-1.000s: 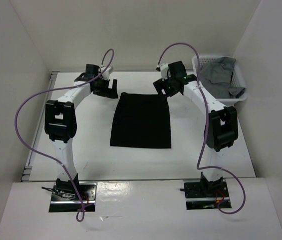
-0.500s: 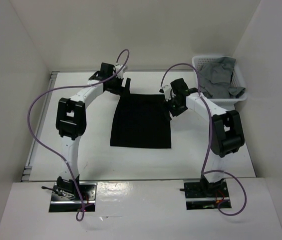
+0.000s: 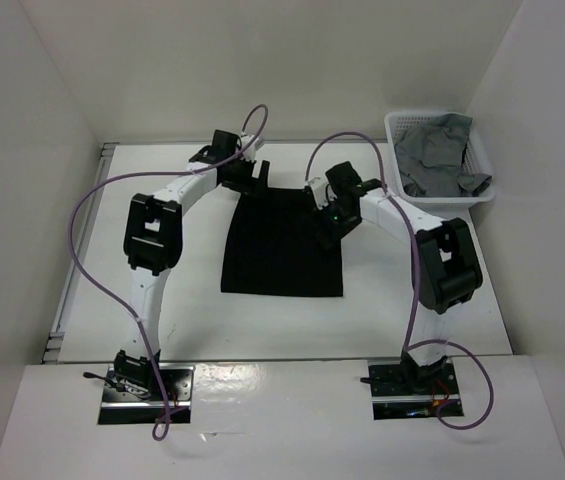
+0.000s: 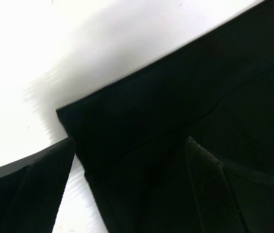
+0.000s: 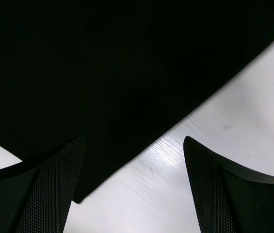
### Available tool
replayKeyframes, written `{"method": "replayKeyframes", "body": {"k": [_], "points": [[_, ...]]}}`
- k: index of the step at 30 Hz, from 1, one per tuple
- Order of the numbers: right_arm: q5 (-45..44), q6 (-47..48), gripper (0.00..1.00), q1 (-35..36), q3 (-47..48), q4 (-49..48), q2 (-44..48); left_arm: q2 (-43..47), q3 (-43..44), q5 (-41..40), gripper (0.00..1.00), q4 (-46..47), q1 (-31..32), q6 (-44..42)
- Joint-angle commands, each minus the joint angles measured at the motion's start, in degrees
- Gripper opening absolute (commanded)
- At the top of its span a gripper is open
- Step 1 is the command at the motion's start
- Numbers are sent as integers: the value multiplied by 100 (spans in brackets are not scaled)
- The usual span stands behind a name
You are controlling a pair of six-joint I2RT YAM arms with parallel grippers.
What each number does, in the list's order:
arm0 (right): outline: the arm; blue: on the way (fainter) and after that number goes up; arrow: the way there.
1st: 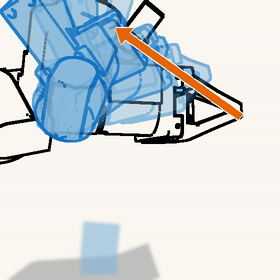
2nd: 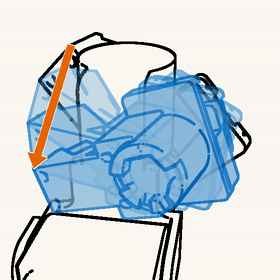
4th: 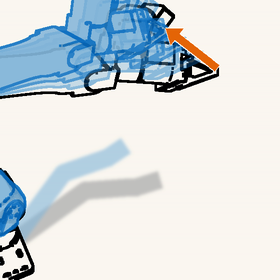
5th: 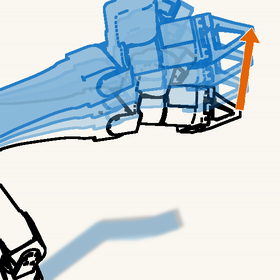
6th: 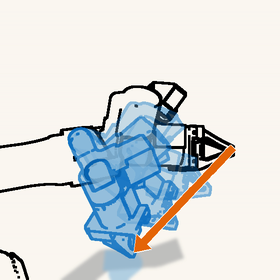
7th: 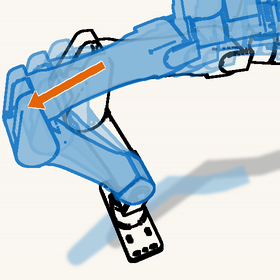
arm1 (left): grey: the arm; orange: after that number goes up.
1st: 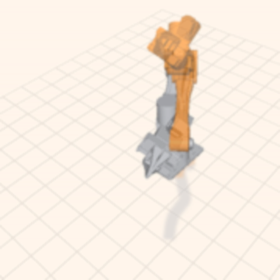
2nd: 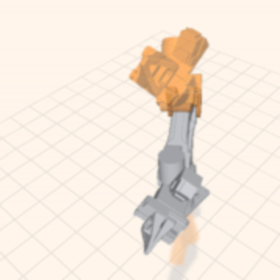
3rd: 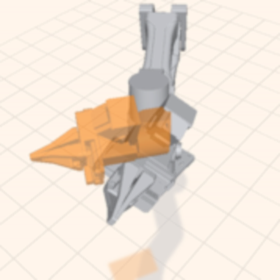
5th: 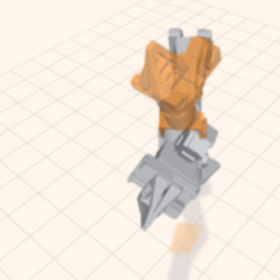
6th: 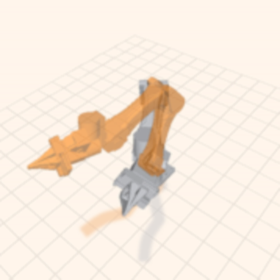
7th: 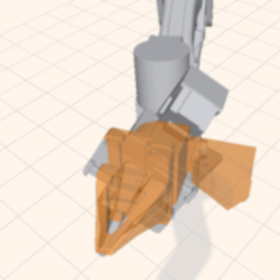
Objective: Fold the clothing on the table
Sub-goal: Flatten the skirt out
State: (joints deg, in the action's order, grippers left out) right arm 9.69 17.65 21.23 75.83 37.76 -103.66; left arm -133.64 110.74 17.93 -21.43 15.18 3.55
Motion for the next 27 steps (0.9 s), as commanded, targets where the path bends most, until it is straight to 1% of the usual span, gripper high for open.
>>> {"method": "replayKeyframes", "body": {"k": [1,6,13,27], "points": [[50,46,86,424,405,12,-198,-92,465,149,100,-1,29,251],[304,46,86,609,739,65,-637,-205,695,202,100,-168,82,357],[427,46,86,786,740,-101,-1024,-382,818,131,100,-221,134,409],[481,46,86,786,582,-216,-1192,-540,879,-44,100,-493,293,638]]}}
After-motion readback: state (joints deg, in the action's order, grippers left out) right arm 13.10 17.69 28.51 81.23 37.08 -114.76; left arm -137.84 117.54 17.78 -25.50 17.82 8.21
